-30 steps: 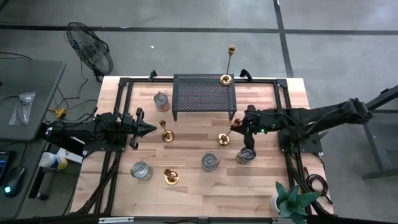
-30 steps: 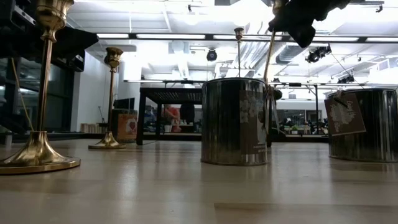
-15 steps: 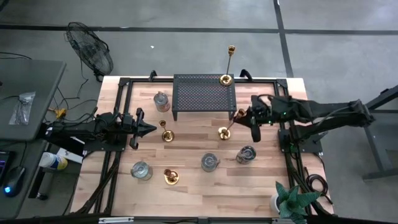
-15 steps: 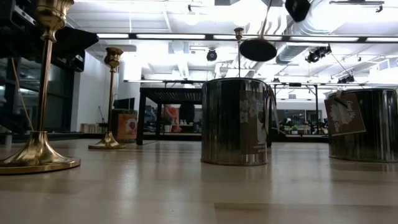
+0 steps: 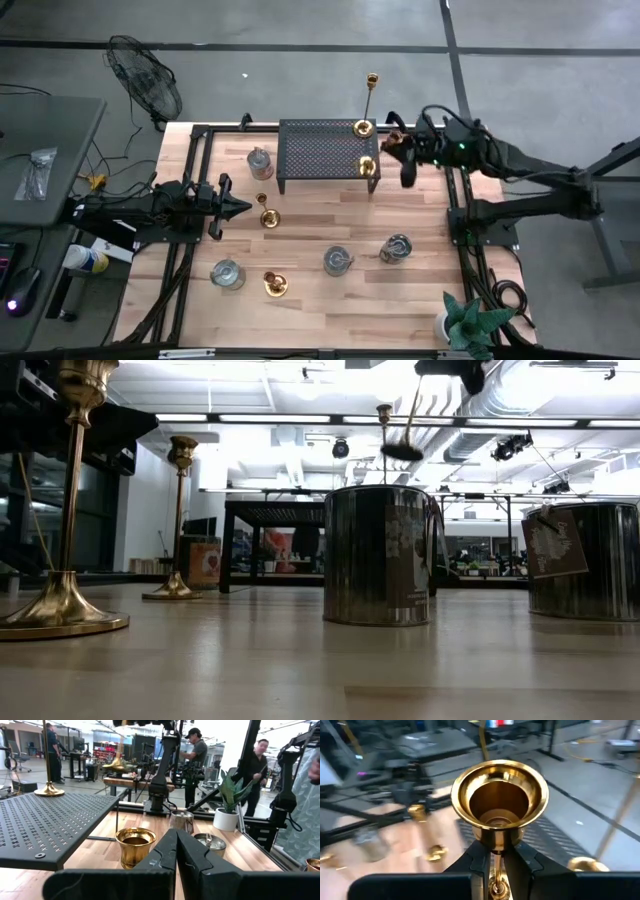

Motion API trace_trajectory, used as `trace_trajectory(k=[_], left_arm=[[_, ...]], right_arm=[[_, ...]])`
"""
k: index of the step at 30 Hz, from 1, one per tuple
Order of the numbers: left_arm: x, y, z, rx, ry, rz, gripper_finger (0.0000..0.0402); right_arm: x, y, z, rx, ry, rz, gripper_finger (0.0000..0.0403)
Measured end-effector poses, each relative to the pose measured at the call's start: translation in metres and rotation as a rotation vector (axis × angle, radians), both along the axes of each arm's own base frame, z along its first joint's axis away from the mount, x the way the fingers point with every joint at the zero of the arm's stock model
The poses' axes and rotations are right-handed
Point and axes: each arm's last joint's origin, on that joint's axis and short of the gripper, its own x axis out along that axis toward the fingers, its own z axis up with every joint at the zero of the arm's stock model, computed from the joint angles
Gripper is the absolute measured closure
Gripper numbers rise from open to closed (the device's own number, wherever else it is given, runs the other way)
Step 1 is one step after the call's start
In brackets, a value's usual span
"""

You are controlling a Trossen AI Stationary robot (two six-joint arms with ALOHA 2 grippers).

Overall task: Pick & Place candle stick holders
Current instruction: Align the golden candle holder with the golden candle holder on the shelf

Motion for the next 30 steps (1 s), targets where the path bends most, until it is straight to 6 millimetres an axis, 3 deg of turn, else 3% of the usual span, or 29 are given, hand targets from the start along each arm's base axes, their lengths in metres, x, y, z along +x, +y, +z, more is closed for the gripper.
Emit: trace_trajectory(k=[7,14,22,30], left_arm=[[0.000,0.000,0.000,0.000,0.000,0.000,0.0401],[0.000,0.000,0.000,0.000,0.000,0.000,0.0401],[0.000,0.000,0.000,0.000,0.000,0.000,0.0401],[0.000,0.000,0.000,0.000,0.000,0.000,0.0401]], right_arm=[[0.011,-0.041,-0.016,0.022,0.061,-0.085,0.0366],[0.022,-0.070,-0.026,0.039,0.049,-0.088,0.0366],[0.036,-0.085,-0.044,0.059,0.117,-0.091,0.0366],[0.035,-0.087,-0.044,0.032,0.126,-0.157,0.0366]])
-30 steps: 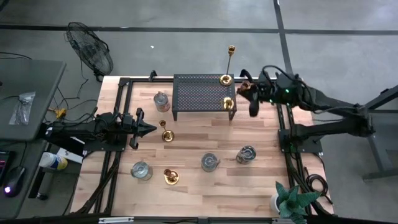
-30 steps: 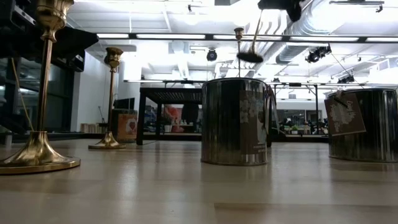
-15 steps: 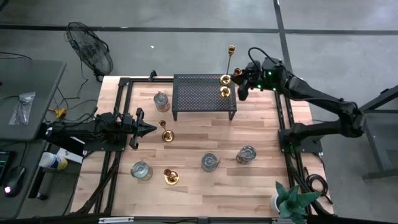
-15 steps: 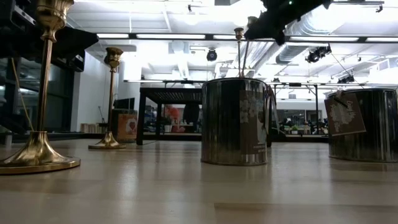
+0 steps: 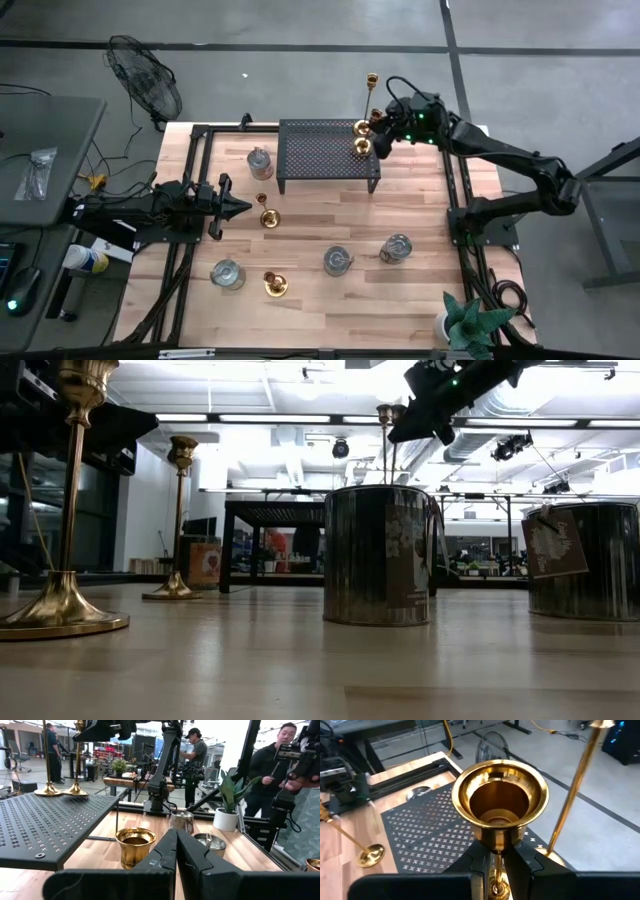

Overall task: Pick & Place candle stick holders
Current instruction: Align the golden candle holder with the golden candle holder on the shelf

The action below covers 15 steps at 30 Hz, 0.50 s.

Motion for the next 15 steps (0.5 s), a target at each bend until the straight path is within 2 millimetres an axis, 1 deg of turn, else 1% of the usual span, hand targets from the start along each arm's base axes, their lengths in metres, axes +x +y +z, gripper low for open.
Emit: trace_trajectory(k=[15], left_arm=[[0.0000,0.0000,0.0000,0.000,0.000,0.000,0.0401]], right_arm=[[-0.0008,0.0007,-0.0034,0.024,0.028,-0.001,0.0366]])
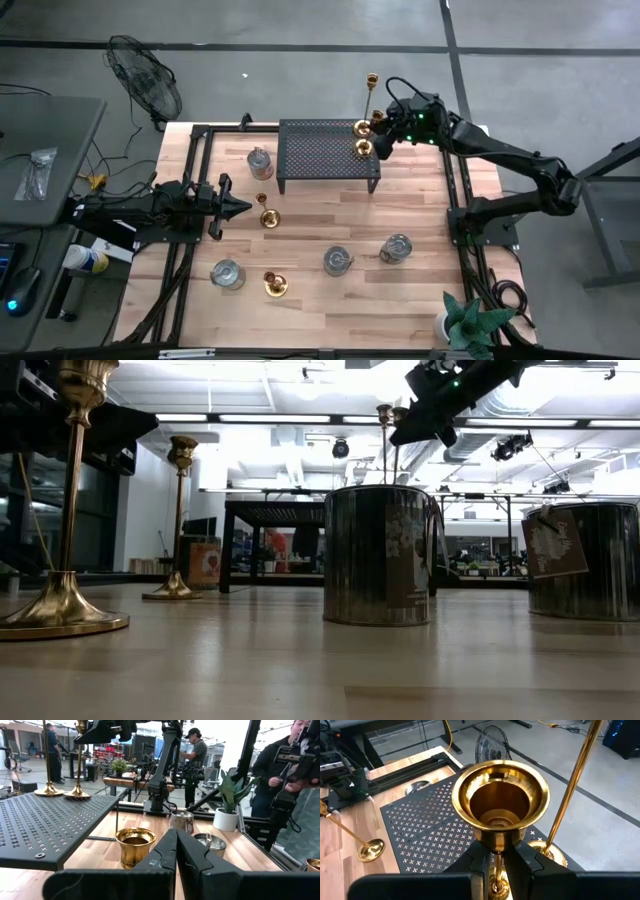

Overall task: Pick & Place candle stick holders
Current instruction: Align the golden candle holder with the golden candle holder on the shelf, then put the orange scented candle on the shelf

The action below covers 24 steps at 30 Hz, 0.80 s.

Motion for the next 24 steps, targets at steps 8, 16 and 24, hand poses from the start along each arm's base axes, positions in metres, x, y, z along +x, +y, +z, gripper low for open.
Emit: trace_trajectory(k=[8,16,24], left_arm=[[0.000,0.000,0.000,0.001,0.000,-0.009,0.0401],[0.000,-0.001,0.000,0.004,0.000,-0.035,0.0401],[0.000,-0.001,0.000,0.004,0.000,-0.034,0.0401]], right_arm=[[0.001,0.001,0.000,0.006,-0.003,0.003,0.0321],[0.001,0.005,0.002,0.021,-0.021,0.006,0.0250],[-0.008,0.030,0.019,0.043,-0.101,0.049,0.0229]])
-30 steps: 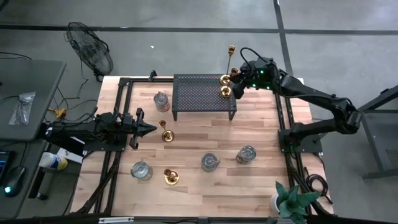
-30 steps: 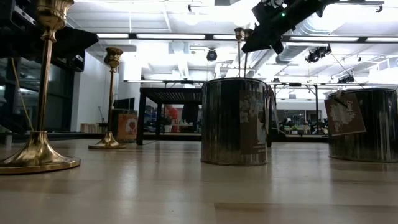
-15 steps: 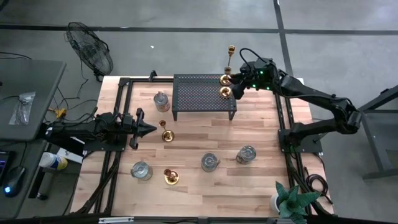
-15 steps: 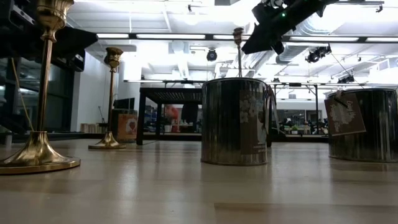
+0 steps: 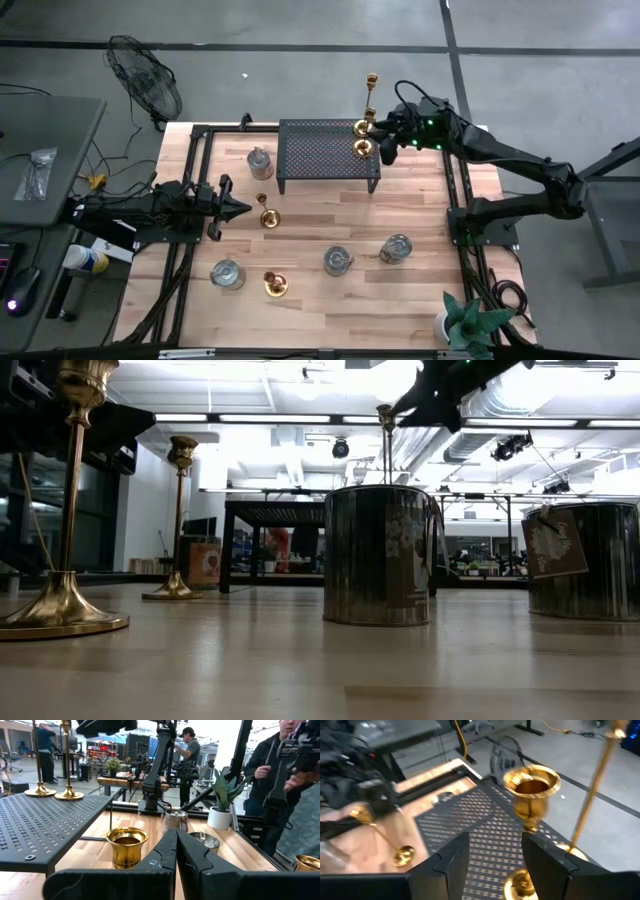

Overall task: Pick & Place candle stick holders
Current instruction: Put the orange scented candle on the shelf

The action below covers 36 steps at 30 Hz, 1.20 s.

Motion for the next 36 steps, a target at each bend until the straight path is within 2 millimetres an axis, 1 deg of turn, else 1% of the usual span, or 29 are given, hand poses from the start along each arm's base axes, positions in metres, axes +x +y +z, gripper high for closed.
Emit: trace_trajectory(k=[3,7,11,16,30,36], left_arm=[[0.000,0.000,0.000,0.000,0.000,0.000,0.0401],[0.000,0.000,0.000,0.000,0.000,0.000,0.0401],[0.000,0.000,0.000,0.000,0.000,0.000,0.0401],[0.000,0.000,0.000,0.000,0.000,0.001,0.0401],[0.000,0.000,0.000,0.000,0.000,0.001,0.0401],[0.000,0.000,0.000,0.000,0.000,0.001,0.0401]], right_arm=[[-0.003,0.014,0.008,0.015,-0.041,0.035,0.0229],[-0.002,0.033,0.012,0.039,-0.070,0.101,0.0229],[0.003,0.051,0.013,0.056,-0.076,0.166,0.0229],[0.006,0.068,0.010,0.056,-0.037,0.205,0.0229],[0.012,0.102,0.007,0.050,-0.013,0.333,0.0229],[0.015,0.112,0.006,0.034,-0.002,0.384,0.0229]])
